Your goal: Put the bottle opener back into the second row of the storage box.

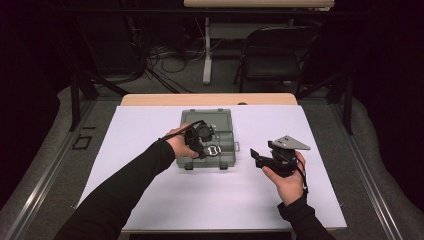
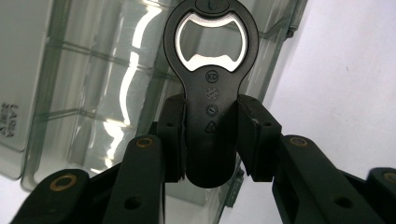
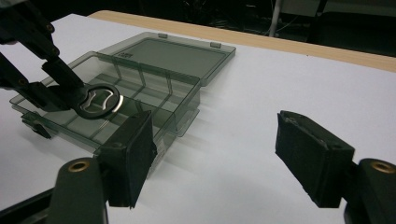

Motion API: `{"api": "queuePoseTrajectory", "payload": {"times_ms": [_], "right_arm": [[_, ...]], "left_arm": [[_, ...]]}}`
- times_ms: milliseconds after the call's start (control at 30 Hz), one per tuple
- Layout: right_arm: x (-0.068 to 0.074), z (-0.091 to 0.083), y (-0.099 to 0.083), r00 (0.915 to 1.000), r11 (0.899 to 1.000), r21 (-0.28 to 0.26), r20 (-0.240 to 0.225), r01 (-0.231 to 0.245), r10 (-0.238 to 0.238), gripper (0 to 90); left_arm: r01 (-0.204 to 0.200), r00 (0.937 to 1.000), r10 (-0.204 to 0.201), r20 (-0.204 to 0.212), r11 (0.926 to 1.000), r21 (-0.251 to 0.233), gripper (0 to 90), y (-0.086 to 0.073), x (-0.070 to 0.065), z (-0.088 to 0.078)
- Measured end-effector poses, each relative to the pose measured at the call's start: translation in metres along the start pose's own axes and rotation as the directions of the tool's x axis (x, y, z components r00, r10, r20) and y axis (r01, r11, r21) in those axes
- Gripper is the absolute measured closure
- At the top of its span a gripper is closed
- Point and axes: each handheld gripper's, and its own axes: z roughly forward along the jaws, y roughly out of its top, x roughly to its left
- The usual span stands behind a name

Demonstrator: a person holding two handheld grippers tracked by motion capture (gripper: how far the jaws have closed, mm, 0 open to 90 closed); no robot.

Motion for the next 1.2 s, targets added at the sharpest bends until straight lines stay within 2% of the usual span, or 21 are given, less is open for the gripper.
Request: {"api": "queuePoseTrajectory", "payload": {"times_ms": [67, 200, 433, 567, 633, 700, 733, 767, 800, 900, 933, 1000, 1100, 1167, 1200], "right_arm": [[0.0, 0.0, 0.0, 1.0, 1.0, -0.001, 0.0, 0.001, -0.001, 27.7], [0.0, 0.0, 0.0, 1.0, 1.0, -0.001, -0.001, 0.001, -0.001, 27.7], [0.0, 0.0, 0.0, 1.0, 1.0, 0.0, 0.0, 0.003, -0.003, 27.7], [0.0, 0.0, 0.0, 1.0, 1.0, -0.002, -0.001, -0.001, 0.001, 27.7], [0.0, -0.001, 0.0, 1.0, 1.0, 0.005, -0.002, 0.0, 0.0, 27.7], [0.0, -0.001, 0.0, 1.0, 1.0, 0.005, -0.003, 0.0, 0.0, 27.8], [0.0, -0.001, 0.0, 1.0, 1.0, 0.0, -0.001, 0.0, 0.0, 27.8], [0.0, -0.001, 0.0, 1.0, 1.0, 0.001, -0.001, 0.001, -0.001, 27.7], [0.0, -0.001, 0.0, 1.0, 1.0, 0.001, -0.002, -0.001, 0.001, 27.7], [0.0, 0.0, 0.0, 1.0, 1.0, -0.002, -0.001, 0.001, -0.001, 27.7], [0.0, 0.0, 0.0, 1.0, 1.0, -0.002, -0.002, 0.0, 0.0, 27.7], [0.0, 0.0, 0.0, 1.0, 1.0, -0.001, -0.001, 0.001, -0.001, 27.7], [-0.001, 0.0, 0.0, 1.0, 1.0, 0.008, -0.004, 0.001, -0.001, 27.8], [-0.001, 0.0, 0.0, 1.0, 1.0, 0.007, -0.002, -0.003, 0.003, 27.8], [0.0, -0.001, 0.0, 1.0, 1.0, 0.007, -0.002, -0.003, 0.003, 27.7]], "left_arm": [[-0.007, 0.9999, 0.007, 0.011, 0.9999, 0.012, 64.9, 0.001, 0.0, 0.002], [-0.012, 0.9999, 0.012, -0.003, 0.9999, 0.006, 64.9, 0.002, -0.001, 0.006], [-0.016, 0.9999, 0.016, -0.003, 0.9997, 0.02, 64.8, 0.003, 0.002, 0.005], [-0.02, 0.9997, 0.02, 0.015, 0.9996, 0.017, 64.8, 0.003, 0.002, 0.007], [-0.022, 0.9998, 0.022, -0.002, 0.9996, 0.016, 64.8, 0.003, 0.001, 0.01], [-0.026, 0.9996, 0.026, 0.013, 0.9994, 0.024, 64.8, 0.002, 0.003, 0.011], [-0.025, 0.9997, 0.025, 0.0, 0.9996, 0.016, 64.8, 0.002, 0.002, 0.013], [-0.032, 0.9995, 0.032, 0.006, 0.999, 0.032, 64.8, 0.002, 0.003, 0.013], [-0.032, 0.9993, 0.031, 0.02, 0.9992, 0.025, 64.8, 0.001, 0.003, 0.014], [-0.035, 0.999, 0.034, 0.028, 0.999, 0.027, 64.8, 0.001, 0.004, 0.016], [-0.038, 0.9992, 0.038, 0.012, 0.999, 0.022, 64.7, 0.0, 0.004, 0.018], [-0.033, 0.9993, 0.033, 0.019, 0.999, 0.032, 64.7, 0.001, 0.004, 0.018], [-0.031, 0.9994, 0.03, 0.013, 0.9993, 0.019, 64.8, 0.0, 0.004, 0.022], [-0.032, 0.999, 0.031, 0.032, 0.9991, 0.028, 64.7, 0.001, 0.005, 0.021], [-0.028, 0.9994, 0.028, 0.018, 0.9993, 0.024, 64.7, 0.001, 0.005, 0.022]]}}
